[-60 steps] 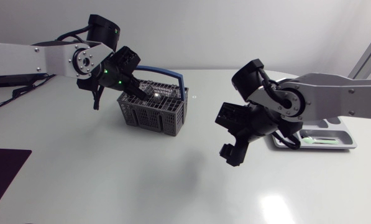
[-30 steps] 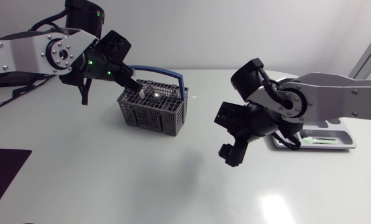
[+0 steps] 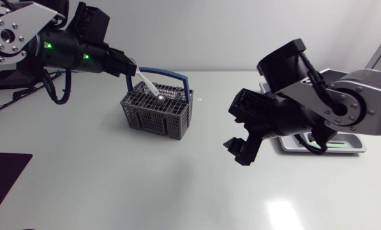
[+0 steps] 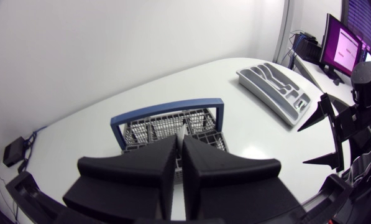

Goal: Unload the cutlery basket into the drawer organizer.

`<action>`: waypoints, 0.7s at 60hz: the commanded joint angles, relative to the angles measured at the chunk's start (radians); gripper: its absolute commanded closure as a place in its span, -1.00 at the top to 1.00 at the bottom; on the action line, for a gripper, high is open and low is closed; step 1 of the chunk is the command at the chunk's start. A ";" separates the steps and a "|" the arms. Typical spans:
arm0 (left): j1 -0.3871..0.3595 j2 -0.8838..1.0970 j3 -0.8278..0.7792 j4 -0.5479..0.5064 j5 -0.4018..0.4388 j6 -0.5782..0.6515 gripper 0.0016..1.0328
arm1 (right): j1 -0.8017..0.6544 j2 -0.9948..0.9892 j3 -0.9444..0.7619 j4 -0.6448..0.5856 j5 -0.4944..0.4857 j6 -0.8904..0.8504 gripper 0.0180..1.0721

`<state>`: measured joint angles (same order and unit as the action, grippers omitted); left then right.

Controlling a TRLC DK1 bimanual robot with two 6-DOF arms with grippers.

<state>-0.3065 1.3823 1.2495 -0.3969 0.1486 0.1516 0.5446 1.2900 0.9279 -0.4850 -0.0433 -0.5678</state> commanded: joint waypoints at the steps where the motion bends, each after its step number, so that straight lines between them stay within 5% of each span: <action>1: -0.009 -0.009 -0.018 -0.042 0.054 -0.073 -0.92 | 0.031 -0.038 -0.023 0.019 -0.009 0.040 0.72; 42: -0.100 0.147 0.060 -0.244 0.456 -0.297 -0.92 | 0.202 0.055 0.112 0.114 -0.018 0.180 0.72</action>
<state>-0.3962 1.4979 1.2724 -0.6247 0.5674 -0.1108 0.7342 1.3140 1.0077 -0.3840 -0.0566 -0.4206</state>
